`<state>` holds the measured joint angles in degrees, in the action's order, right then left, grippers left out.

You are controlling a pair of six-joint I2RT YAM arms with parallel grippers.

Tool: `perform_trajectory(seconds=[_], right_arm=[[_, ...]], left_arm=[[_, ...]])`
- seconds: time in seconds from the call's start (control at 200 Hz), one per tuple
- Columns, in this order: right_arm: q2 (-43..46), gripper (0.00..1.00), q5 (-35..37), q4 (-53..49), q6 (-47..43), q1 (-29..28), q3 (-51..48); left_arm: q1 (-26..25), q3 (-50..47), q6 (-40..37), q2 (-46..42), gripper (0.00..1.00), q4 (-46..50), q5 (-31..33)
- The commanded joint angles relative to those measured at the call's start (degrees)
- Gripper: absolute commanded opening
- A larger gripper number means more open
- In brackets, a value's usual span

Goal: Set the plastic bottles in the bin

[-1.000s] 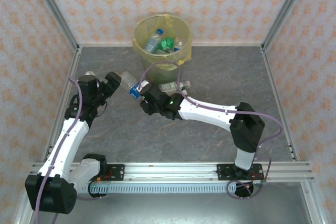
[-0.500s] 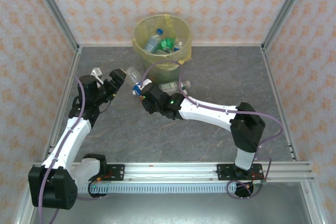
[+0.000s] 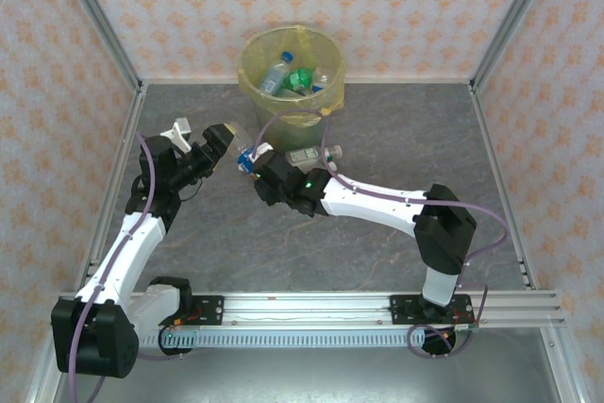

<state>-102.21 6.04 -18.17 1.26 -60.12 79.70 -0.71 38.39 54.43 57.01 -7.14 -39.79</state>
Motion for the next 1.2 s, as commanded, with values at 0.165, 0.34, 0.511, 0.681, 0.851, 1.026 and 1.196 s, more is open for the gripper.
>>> perform_trajectory(seconds=[0.165, 0.34, 0.511, 0.681, 0.851, 1.026, 1.196], right_arm=[[3.48, 0.24, 0.92, 0.35, 0.60, -0.26, -0.32], [4.63, 0.25, 0.08, 0.82, 0.40, -0.35, -1.04], [5.41, 0.25, 0.61, 0.60, 0.12, -1.32, -1.55], [5.95, 0.25, 2.13, 0.23, 0.70, -2.32, -2.36], [7.07, 0.25, 3.64, 0.49, 1.71, -2.37, -3.73], [7.97, 0.34, 4.60, 0.51, 2.95, -2.34, -4.24], [9.93, 0.58, 6.86, 1.13, 4.61, -2.35, -4.89]], left_arm=[[-0.08, -0.25, -1.89, 3.37, 0.98, -0.26, -4.64], [-0.17, 0.70, -2.74, 5.63, 0.98, -1.36, -7.47], [-0.73, 1.40, -2.80, 7.58, 0.95, -3.85, -10.98], [-3.10, 3.43, -4.23, 9.71, 0.86, -4.09, -12.88], [-4.03, 5.13, -5.87, 9.73, 0.67, -2.11, -11.62], [-4.79, 7.64, -6.27, 9.10, 0.54, -0.12, -8.92], [-5.17, 9.92, -5.16, 7.78, 0.51, 0.48, -5.34]])
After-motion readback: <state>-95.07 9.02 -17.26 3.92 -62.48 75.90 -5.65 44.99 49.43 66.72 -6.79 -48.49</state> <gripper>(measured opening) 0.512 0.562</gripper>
